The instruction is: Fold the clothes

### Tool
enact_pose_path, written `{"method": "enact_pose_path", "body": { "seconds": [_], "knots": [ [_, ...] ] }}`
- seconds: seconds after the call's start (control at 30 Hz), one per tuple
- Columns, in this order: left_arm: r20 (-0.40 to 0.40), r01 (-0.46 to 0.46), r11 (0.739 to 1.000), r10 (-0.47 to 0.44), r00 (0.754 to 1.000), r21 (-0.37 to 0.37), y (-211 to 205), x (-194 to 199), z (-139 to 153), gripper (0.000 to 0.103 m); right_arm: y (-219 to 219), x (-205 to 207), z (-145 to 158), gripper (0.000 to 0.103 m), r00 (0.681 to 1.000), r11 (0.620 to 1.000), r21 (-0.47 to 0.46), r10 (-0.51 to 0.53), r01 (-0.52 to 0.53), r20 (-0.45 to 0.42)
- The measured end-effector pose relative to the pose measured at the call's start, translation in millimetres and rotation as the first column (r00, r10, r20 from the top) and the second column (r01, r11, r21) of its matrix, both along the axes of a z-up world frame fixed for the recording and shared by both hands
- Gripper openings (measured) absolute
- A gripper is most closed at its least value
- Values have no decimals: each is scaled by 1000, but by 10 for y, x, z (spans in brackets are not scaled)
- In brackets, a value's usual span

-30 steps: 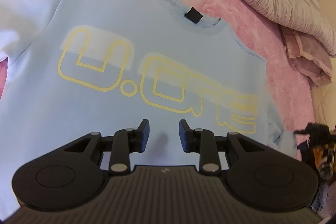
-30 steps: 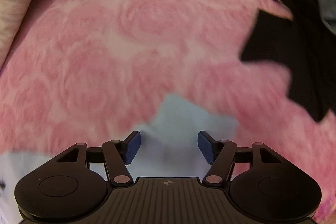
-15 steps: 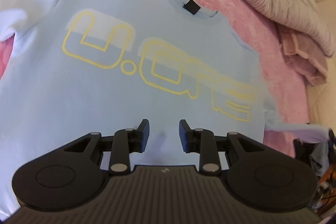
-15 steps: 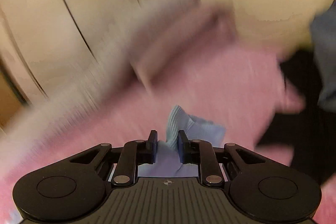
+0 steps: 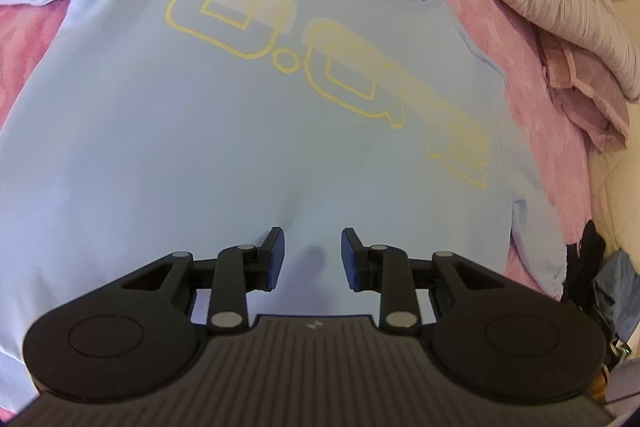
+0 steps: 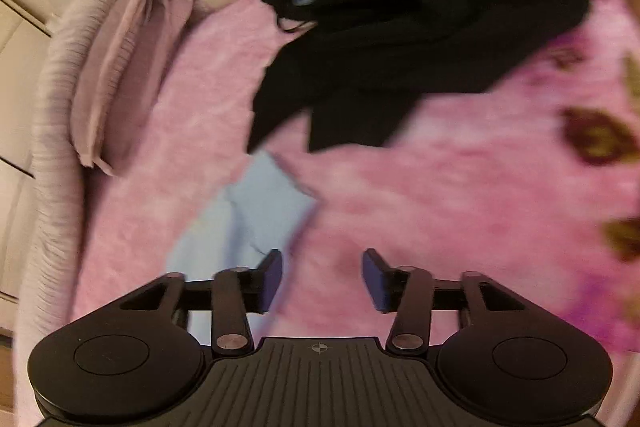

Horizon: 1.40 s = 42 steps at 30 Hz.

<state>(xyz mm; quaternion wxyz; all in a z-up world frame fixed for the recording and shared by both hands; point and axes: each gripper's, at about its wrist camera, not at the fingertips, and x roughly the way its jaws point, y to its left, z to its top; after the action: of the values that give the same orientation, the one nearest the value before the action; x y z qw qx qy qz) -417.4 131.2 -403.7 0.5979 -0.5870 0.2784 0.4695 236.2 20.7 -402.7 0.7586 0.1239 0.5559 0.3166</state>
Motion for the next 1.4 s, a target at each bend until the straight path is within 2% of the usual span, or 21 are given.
{"method": "enact_pose_path", "body": {
  "seconds": [0.07, 0.13, 0.17, 0.2, 0.3, 0.37, 0.4, 0.5, 0.57, 0.63, 0.7, 0.73, 0.8, 0.83, 0.9, 1.0, 1.07, 1.13, 1.17, 1.27, 1.4],
  "knots": [
    [4, -6, 1000, 6, 1000, 12, -19, -24, 14, 25, 219, 78, -124, 52, 999, 999, -13, -38, 38, -17],
    [4, -10, 1000, 10, 1000, 22, -34, -57, 29, 25, 347, 92, -159, 52, 999, 999, -23, -32, 32, 14],
    [2, -10, 1000, 10, 1000, 27, -39, -80, 37, 25, 409, 98, -175, 27, 999, 999, -29, -27, 28, 32],
    [0, -10, 999, 10, 1000, 31, -43, -103, 45, 25, 438, 64, -116, 6, 997, 998, -45, 40, -37, 62],
    [-8, -32, 998, 33, 999, 48, -64, -231, 73, 25, 354, -21, 121, 5, 977, 994, -31, 111, -107, 182],
    [-18, -49, 998, 50, 999, 48, -94, -328, 62, 25, 221, -31, 166, 5, 976, 997, -44, 73, -65, 207],
    [-26, -56, 997, 58, 998, 44, -115, -378, 46, 25, 184, -47, 132, 6, 977, 994, -93, 68, -50, 203],
    [-51, -77, 997, 78, 996, 27, -202, -537, 10, 25, 184, -64, 19, 17, 977, 983, -176, 86, -51, 194],
    [-57, -82, 996, 84, 995, 33, -290, -668, 37, 25, 227, -166, 136, 27, 968, 974, -225, 59, -3, 246],
    [-80, -91, 995, 95, 992, 46, -368, -800, 90, 25, 280, -349, 280, 28, 948, 968, -251, 83, -3, 307],
    [-98, -104, 992, 110, 989, 65, -446, -923, 150, 25, 343, -629, 445, 28, 912, 964, -256, 167, -71, 376],
    [-104, -113, 990, 121, 987, 78, -474, -989, 174, 25, 352, -803, 486, 28, 892, 953, -262, 246, -151, 379],
    [-119, -127, 987, 139, 983, 102, -513, -1118, 207, 25, 402, -1245, 502, 28, 830, 892, -277, 439, -357, 344],
    [-129, -128, 986, 141, 982, 107, -519, -1162, 208, 25, 399, -1505, 483, 28, 786, 846, -273, 529, -458, 319],
    [-159, -112, 987, 130, 979, 118, -543, -1235, 190, 25, 358, -2076, 405, 28, 669, 719, -274, 695, -638, 264],
    [-206, -28, 994, 50, 977, 109, -659, -1274, 114, 25, 159, -2775, 182, 27, 548, 581, -310, 813, -752, 195],
    [-221, 30, 998, -16, 975, 60, -822, -1323, 39, 24, -91, -3015, 72, 27, 526, 553, -371, 831, -746, 183],
    [-196, 55, 994, -37, 980, 91, -1106, -1415, 72, 25, -349, -3241, -36, 27, 507, 527, -433, 845, -731, 172],
    [-178, 59, 994, -43, 983, 90, -1225, -1459, 93, 25, -511, -3294, -13, 27, 511, 539, -441, 838, -718, 193],
    [-138, 41, 999, -38, 990, 21, -1506, -1617, 101, 25, -717, -3258, 96, 28, 567, 580, -449, 804, -680, 180],
    [-99, -54, 998, 56, 994, 20, -1591, -1943, 233, 25, -658, -3306, 269, 28, 632, 583, -518, 769, -627, 101]
  ]
}}
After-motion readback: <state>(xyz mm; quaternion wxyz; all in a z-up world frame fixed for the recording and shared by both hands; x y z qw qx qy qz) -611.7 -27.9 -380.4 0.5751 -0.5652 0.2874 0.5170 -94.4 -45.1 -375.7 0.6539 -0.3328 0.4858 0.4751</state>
